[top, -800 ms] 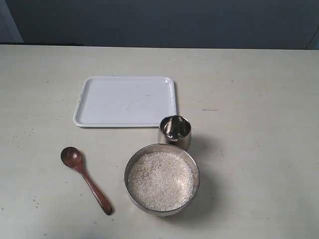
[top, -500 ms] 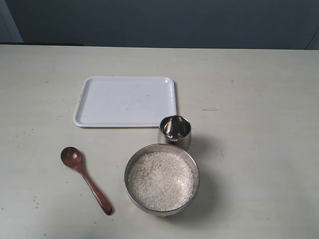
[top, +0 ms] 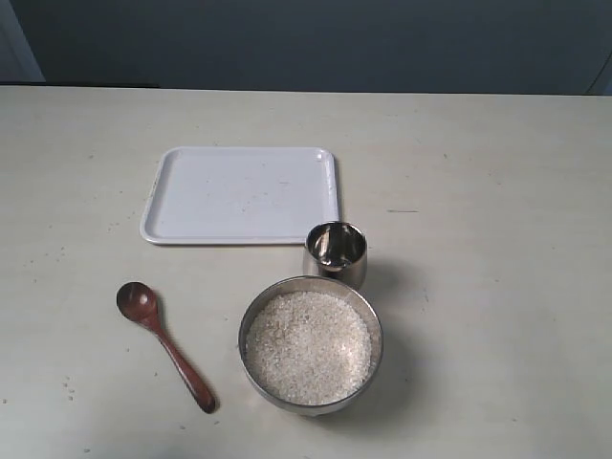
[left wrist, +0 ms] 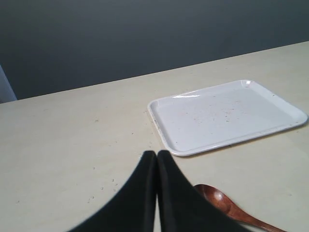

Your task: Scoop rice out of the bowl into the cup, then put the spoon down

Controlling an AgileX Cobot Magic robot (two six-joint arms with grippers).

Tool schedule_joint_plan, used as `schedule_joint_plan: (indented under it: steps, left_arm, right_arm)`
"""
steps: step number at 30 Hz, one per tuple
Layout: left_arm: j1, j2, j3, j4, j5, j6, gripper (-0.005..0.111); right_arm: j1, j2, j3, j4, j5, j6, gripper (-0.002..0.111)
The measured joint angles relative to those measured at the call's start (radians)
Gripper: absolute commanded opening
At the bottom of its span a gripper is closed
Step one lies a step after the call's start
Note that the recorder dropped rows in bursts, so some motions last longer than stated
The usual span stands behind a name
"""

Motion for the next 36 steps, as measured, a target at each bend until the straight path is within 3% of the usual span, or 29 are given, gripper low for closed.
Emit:
schedule_joint_plan:
  steps: [4,8,13,16,19,23,26,30,33,36]
  left_arm:
    - [0.0,0.0,0.0,0.0,0.0,0.0,0.001]
    - [0.0,0.0,0.0,0.0,0.0,0.0,0.001]
    - [0.0,0.0,0.0,0.0,0.0,0.0,0.001]
    - [0.0,0.0,0.0,0.0,0.0,0.0,0.001]
    - [0.0,0.0,0.0,0.0,0.0,0.0,0.001]
    - [0.0,0.0,0.0,0.0,0.0,0.0,0.001]
    - [0.0,0.0,0.0,0.0,0.0,0.0,0.001]
    - [0.0,0.0,0.0,0.0,0.0,0.0,0.001]
    - [0.0,0.0,0.0,0.0,0.0,0.0,0.001]
    - [0.0,0.0,0.0,0.0,0.0,0.0,0.001]
  right_arm:
    - [0.0,-0.002,-0.002,0.066,-0.144,0.144,-0.001]
    - [0.0,-0.002,-0.11,-0.029,-0.1,0.143,-0.001]
    - [0.0,0.069,-0.401,-0.65,0.246,0.224,-0.001]
    - [0.0,0.181,-0.542,-0.985,0.313,0.388,-0.001]
    - [0.0,0.33,-0.662,-1.29,0.204,0.582,-0.001]
    - [0.0,0.597,-0.794,-1.609,-0.145,0.936,-0.001]
    - [0.024,0.774,-0.844,-1.687,-0.345,1.034,-0.001]
    - [0.113,0.939,-0.879,-1.727,-0.423,1.04,-0.001]
    - [0.205,1.008,-0.902,-1.733,-0.363,1.04,-0.001]
    - [0.282,1.049,-0.909,-1.734,-0.17,1.04,-0.001]
